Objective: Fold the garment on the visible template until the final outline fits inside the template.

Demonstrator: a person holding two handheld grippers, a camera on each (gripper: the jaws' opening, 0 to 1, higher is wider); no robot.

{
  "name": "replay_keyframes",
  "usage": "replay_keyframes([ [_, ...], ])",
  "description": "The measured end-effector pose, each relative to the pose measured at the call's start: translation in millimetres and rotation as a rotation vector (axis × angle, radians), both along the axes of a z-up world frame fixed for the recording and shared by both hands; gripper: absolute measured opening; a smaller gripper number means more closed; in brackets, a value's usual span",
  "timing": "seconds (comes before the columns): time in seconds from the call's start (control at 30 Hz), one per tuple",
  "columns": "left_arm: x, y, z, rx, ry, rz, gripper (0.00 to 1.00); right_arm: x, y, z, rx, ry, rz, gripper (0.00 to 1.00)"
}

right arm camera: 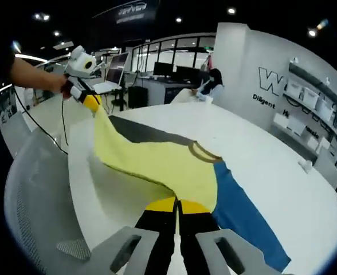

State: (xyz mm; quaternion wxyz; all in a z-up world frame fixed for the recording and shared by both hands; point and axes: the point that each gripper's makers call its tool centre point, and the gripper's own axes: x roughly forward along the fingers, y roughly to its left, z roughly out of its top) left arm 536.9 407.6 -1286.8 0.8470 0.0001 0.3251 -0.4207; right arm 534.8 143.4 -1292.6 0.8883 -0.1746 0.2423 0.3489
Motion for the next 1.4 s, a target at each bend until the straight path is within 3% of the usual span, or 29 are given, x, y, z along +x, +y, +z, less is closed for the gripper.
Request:
replay_keyframes([
  [0.13,-15.0,3.0,-9.4,0.002,0.033,-0.029,0.03,-19.1,-7.0,-1.4,-0.045,0.02,0.069,0.0],
  [0.2,-24.2,6.2,-14.5,0.018,0.048,-0.046,0.03,-38.8,-2.2,-6.4,-0.067,0.044,0.162,0.0],
  [0.27,-34.0,7.8,-18.0,0.017,0.069,-0.064,0.03,-54.2,-7.1,-17.2,-0.178,0.053,0.227,0.0],
  [0.33,-44.8,8.7,-24.3,0.032,0.093,-0.089,0.03,-69.7,-3.6,-26.3,-0.224,0.064,0.298,0.0],
  [0.5,-62.3,10.7,-43.5,0.078,0.137,-0.131,0.03,-97.5,6.7,-46.6,-0.253,0.129,0.409,0.0],
  [0.63,-70.6,16.0,-56.6,0.116,0.159,-0.151,0.03,-105.1,17.3,-57.1,-0.249,0.156,0.422,0.0],
  [0.8,-77.4,27.1,-73.7,0.174,0.188,-0.163,0.03,-118.8,28.1,-87.2,-0.298,0.208,0.497,0.0],
  [0.87,-80.4,31.6,-81.8,0.212,0.196,-0.172,0.03,-120.5,32.0,-96.7,-0.295,0.233,0.494,0.0],
  [0.93,-85.0,34.5,-91.2,0.252,0.205,-0.183,0.03,-124.2,41.8,-106.6,-0.243,0.288,0.474,0.0],
  [1.0,-87.9,33.7,-96.5,0.253,0.212,-0.187,0.03,-121.6,47.2,-111.3,-0.228,0.29,0.477,0.0],
  [1.07,-90.5,33.3,-100.5,0.252,0.221,-0.183,0.03,-118.8,49.5,-114.2,-0.191,0.309,0.45,0.0],
  [1.17,-92.5,35.3,-107.0,0.269,0.215,-0.185,0.03,-112.7,51.6,-112.0,-0.073,0.36,0.377,0.0],
  [1.27,-93.8,35.9,-110.5,0.282,0.2,-0.195,0.03,-110.1,46.3,-112.1,-0.051,0.361,0.36,0.0],
  [1.4,-93.5,36.1,-114.9,0.298,0.175,-0.21,0.03,-116.1,36.5,-118.3,-0.051,0.369,0.351,0.14],
])
